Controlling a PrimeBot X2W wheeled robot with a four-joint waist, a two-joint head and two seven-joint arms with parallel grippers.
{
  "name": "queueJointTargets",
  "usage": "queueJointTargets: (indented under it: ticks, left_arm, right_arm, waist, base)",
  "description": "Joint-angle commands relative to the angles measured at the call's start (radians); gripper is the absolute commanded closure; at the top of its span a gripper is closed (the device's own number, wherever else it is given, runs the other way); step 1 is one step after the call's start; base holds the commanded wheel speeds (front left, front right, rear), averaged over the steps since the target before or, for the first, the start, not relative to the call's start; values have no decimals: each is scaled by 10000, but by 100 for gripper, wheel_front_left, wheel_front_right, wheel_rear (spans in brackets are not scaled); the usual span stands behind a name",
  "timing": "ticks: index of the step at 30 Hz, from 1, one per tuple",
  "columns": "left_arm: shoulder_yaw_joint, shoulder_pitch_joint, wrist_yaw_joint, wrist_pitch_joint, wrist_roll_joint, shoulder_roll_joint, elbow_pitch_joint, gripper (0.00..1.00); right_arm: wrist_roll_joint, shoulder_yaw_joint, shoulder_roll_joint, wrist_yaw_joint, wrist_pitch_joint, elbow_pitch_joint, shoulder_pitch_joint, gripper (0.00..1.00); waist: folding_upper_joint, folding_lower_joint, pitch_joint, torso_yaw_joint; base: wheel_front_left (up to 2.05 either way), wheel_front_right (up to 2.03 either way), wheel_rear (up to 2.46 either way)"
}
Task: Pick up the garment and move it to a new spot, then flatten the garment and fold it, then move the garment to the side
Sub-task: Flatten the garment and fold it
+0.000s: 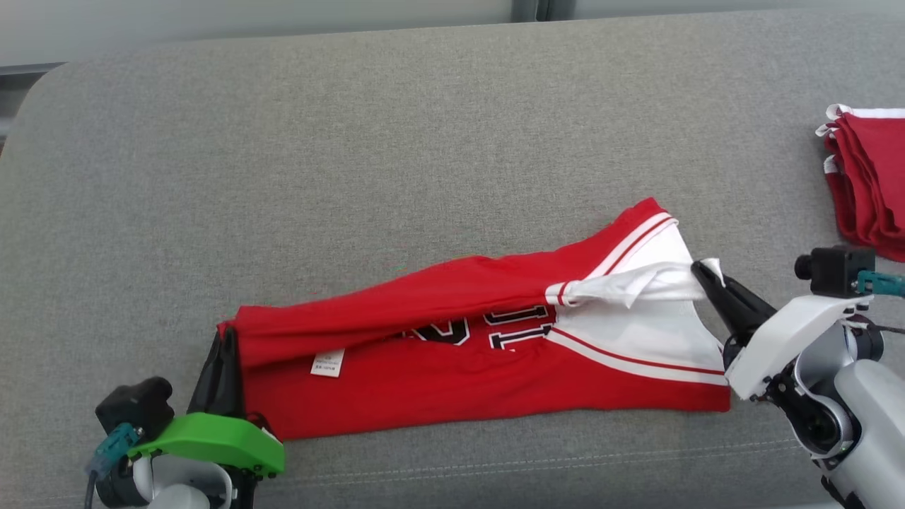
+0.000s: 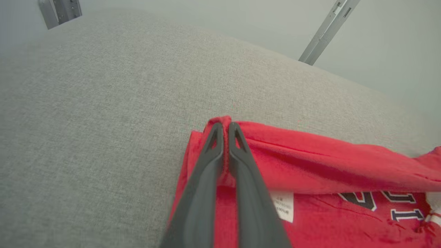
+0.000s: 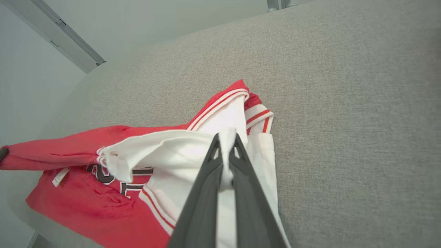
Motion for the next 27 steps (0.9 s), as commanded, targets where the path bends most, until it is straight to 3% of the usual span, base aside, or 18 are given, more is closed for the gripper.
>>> queueJointTargets:
  ticks: [1, 6, 7, 8, 9, 10, 19, 27]
  left_arm:
    - [82, 332, 65, -68, -50, -10, -32, 100]
    - [6, 575, -107, -61, -124, -139, 306, 100]
    - [-41, 619, -142, -62, -90, -140, 403, 80]
    - [-58, 644, -164, -62, -36, -131, 485, 56]
    - [-42, 689, -162, -63, -78, -168, 551, 5]
    - [-35, 750, -176, -63, -122, -201, 594, 0]
    - [530, 1516, 62, -66, -39, -319, 131, 0]
    - [1087, 1853, 292, -57, 862, -335, -841, 0]
  right_arm:
    - [-231, -112, 98, -8, 12, -22, 345, 100]
    - [-637, -114, 264, -8, -43, 162, 638, 100]
    - [-814, -57, 277, -8, -86, 226, 704, 92]
    - [-933, -15, 297, -8, -117, 280, 770, 74]
    - [-961, -9, 352, -8, -153, 323, 821, 50]
    - [-1013, -13, 385, -8, -211, 345, 901, 2]
    - [-1440, -512, 489, -8, -814, 331, 1919, 0]
    - [-1714, -1408, 517, -7, -647, -177, 2676, 0]
  waist:
    - [-1, 1, -64, -63]
    - [-1, 1, -172, -116]
    - [-1, 1, -212, -128]
    - [-1, 1, -238, -133]
    - [-1, 1, -260, -136]
    - [-1, 1, -288, -135]
    - [-1, 1, -515, -189]
    - [-1, 1, -746, -308]
  base:
    - [0, 0, 0]
    - [0, 0, 0]
    - [0, 0, 0]
    - [0, 0, 0]
    - [0, 0, 0]
    - [0, 0, 0]
    - [0, 0, 0]
    - [0, 0, 0]
